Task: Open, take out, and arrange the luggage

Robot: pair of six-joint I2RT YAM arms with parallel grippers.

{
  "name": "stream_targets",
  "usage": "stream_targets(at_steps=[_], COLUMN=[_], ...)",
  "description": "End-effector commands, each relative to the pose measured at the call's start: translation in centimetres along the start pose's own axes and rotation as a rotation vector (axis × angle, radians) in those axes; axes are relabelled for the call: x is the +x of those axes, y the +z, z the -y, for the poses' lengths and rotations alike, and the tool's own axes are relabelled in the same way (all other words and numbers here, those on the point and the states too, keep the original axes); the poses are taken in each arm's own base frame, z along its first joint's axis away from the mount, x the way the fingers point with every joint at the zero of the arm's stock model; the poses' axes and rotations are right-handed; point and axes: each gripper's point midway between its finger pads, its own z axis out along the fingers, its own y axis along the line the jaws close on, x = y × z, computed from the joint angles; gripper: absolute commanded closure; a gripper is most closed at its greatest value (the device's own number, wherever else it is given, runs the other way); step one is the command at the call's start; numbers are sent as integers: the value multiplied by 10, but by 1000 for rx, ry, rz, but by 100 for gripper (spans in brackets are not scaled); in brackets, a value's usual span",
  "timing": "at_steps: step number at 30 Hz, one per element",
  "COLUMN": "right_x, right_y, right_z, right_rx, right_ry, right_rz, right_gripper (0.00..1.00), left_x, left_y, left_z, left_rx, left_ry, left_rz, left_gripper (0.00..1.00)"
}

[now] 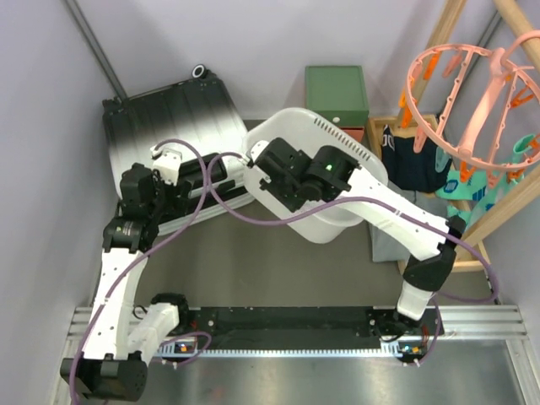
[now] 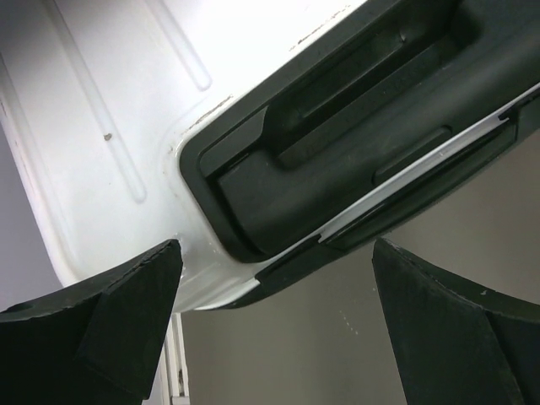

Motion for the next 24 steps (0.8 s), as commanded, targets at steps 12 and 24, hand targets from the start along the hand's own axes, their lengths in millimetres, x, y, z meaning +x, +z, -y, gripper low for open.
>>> stream_targets(at_steps=[12, 24], right_x=[-147, -192], right_y=[-114, -88], right_z=[138, 260], right_rx=[560, 683], right_ry=[-338, -521], right_rz=[537, 696], right_gripper=[100, 100], left_x=[-4, 3], left_y=[-5, 5], left_z=[-3, 0], left_rx=[7, 15], left_ry=[2, -2], left_rz=[-35, -61], left_gripper=[1, 1])
